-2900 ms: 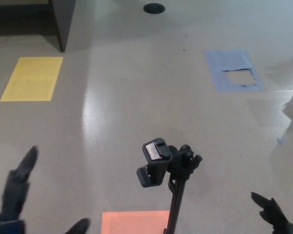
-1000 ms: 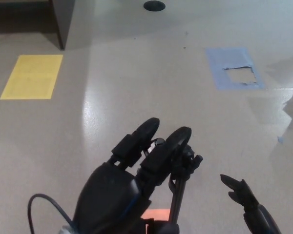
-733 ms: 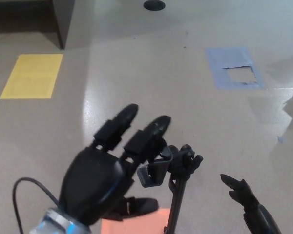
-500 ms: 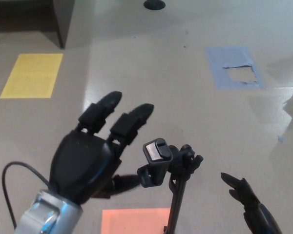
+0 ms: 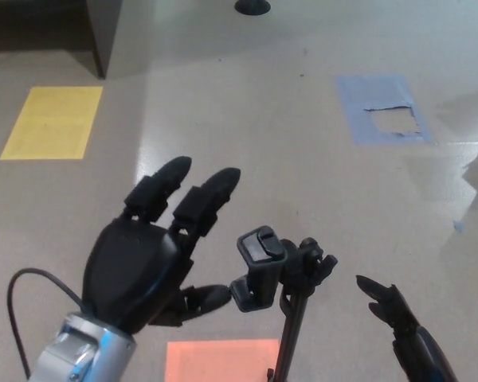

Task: A phone stand is kept on the floor and the robot uses both its hands to grab it and uses its left hand to extend the phone stand by pulling it upwards

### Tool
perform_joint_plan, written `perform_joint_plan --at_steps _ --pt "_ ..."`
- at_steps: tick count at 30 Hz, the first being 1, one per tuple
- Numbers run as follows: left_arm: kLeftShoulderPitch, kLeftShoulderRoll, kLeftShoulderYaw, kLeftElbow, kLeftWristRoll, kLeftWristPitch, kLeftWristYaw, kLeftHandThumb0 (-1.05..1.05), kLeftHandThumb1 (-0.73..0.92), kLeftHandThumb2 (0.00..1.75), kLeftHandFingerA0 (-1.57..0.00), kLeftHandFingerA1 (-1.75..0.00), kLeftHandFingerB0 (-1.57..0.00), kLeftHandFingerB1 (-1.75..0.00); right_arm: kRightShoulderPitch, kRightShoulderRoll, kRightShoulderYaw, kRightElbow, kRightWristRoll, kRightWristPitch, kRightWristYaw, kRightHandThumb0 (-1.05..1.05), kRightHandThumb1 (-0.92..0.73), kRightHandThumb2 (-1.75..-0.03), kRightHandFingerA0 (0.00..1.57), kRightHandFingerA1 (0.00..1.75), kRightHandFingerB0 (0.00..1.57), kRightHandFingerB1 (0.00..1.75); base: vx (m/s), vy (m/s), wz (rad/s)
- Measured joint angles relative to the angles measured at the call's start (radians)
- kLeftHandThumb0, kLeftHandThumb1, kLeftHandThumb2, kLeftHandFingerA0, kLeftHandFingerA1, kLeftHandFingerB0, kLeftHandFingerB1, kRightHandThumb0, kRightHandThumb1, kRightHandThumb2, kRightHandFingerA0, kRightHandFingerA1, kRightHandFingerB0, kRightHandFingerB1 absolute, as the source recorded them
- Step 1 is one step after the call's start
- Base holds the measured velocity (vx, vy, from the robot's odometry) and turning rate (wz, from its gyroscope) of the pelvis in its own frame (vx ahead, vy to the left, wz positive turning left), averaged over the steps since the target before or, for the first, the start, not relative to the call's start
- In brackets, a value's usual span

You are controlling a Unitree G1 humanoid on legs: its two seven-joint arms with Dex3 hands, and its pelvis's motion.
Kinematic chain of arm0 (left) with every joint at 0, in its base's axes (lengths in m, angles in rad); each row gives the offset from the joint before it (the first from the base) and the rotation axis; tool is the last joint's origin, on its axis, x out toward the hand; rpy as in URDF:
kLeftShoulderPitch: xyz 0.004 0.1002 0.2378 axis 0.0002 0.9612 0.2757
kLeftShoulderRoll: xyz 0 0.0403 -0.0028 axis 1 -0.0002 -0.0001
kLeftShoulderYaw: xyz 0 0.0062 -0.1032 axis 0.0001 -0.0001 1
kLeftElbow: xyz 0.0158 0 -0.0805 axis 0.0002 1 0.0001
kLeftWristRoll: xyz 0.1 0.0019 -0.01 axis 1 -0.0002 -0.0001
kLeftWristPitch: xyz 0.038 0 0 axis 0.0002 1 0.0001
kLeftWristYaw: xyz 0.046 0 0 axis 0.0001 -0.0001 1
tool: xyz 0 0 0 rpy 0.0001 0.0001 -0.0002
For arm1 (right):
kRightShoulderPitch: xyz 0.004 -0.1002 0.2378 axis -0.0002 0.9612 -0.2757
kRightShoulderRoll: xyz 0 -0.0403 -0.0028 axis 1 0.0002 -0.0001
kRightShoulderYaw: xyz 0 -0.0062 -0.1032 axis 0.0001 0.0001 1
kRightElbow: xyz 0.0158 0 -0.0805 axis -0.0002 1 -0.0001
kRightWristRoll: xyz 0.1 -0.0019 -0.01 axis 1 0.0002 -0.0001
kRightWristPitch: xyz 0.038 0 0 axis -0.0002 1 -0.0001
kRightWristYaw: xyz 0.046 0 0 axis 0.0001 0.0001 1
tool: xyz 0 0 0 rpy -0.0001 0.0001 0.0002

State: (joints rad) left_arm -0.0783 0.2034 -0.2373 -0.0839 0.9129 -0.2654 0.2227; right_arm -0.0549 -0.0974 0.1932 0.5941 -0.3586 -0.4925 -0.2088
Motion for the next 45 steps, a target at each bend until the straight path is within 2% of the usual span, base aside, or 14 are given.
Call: perform_joint_plan --at_steps 3,16,29,30,31,32,34,35,38,45 --pt "0.021 0.001 -0.018 -0.021 -0.011 0.000 -0.009 -0.90 0.51 0.91 0.00 0.00 -0.04 -0.05 0.000 0.003 0.000 0.000 0.000 0.000 0.000 -0.58 -0.12 -0.91 0.01 0.65 0.00 0.61 0.00 0.000 0.00" --pt "0.063 0.036 -0.042 -0.108 -0.013 0.000 -0.038 -0.91 0.51 0.92 0.00 0.00 -0.04 -0.02 -0.002 0.003 0.000 -0.001 0.000 0.005 0.001 -0.57 -0.13 -0.91 0.03 0.65 0.00 0.60 0.00 0.000 0.00" --pt "0.061 0.036 -0.046 -0.093 -0.019 0.000 -0.041 -0.89 0.52 0.90 0.00 -0.01 -0.11 -0.10 -0.014 0.011 -0.001 0.014 0.001 0.005 0.000 -0.57 -0.11 -0.90 0.04 0.65 0.00 0.61 0.00 0.000 0.00" --pt "0.059 0.036 -0.046 -0.091 -0.019 0.000 -0.039 -0.76 0.54 0.57 -0.02 -0.26 -0.12 -0.25 -0.016 0.012 -0.001 0.015 0.001 0.005 0.000 -0.55 -0.10 -0.89 0.07 0.66 0.02 0.61 0.00 0.000 0.00" --pt "0.053 0.032 -0.047 -0.075 -0.021 -0.001 -0.032 -0.76 0.54 0.57 -0.02 -0.26 -0.12 -0.25 -0.018 0.013 -0.001 0.017 0.001 0.005 0.000 -0.55 -0.10 -0.89 0.07 0.66 0.02 0.61 0.00 0.000 0.00" --pt "0.046 0.027 -0.048 -0.056 -0.024 -0.001 -0.023 -0.75 0.44 0.84 -0.04 -0.24 -0.11 -0.31 -0.020 0.015 -0.001 0.019 0.003 0.005 0.000 -0.56 -0.11 -0.90 0.06 0.66 0.01 0.61 0.00 0.000 0.00" --pt "0.031 0.015 -0.049 -0.005 -0.032 -0.002 0.003 -0.75 0.44 0.84 -0.04 -0.24 -0.11 -0.31 -0.027 0.021 -0.001 0.022 0.005 0.005 0.000 -0.56 -0.11 -0.90 0.06 0.66 0.01 0.61 0.00 0.000 0.00" --pt "0.027 0.011 -0.049 0.010 -0.035 -0.002 0.012 -0.70 0.42 0.80 -0.04 -0.34 -0.09 -0.35 -0.029 0.023 -0.001 0.023 0.005 0.005 0.000 -0.59 -0.11 -0.90 0.05 0.67 0.00 0.61 0.00 0.000 0.00" --pt "0.006 -0.009 -0.051 0.083 -0.051 -0.018 0.055 -0.68 0.42 0.75 -0.06 -0.38 -0.10 -0.37 -0.039 0.032 0.002 0.026 0.004 0.007 -0.002 -0.60 -0.11 -0.90 0.05 0.67 0.00 0.62 0.00 0.000 0.00" --pt "-0.046 -0.069 -0.066 0.204 -0.079 -0.073 0.146 -0.70 0.44 0.77 -0.05 -0.39 -0.10 -0.32 -0.079 0.064 0.015 0.069 0.003 0.008 -0.009 -0.54 -0.12 -0.90 0.08 0.66 0.04 0.62 0.00 0.000 0.00"
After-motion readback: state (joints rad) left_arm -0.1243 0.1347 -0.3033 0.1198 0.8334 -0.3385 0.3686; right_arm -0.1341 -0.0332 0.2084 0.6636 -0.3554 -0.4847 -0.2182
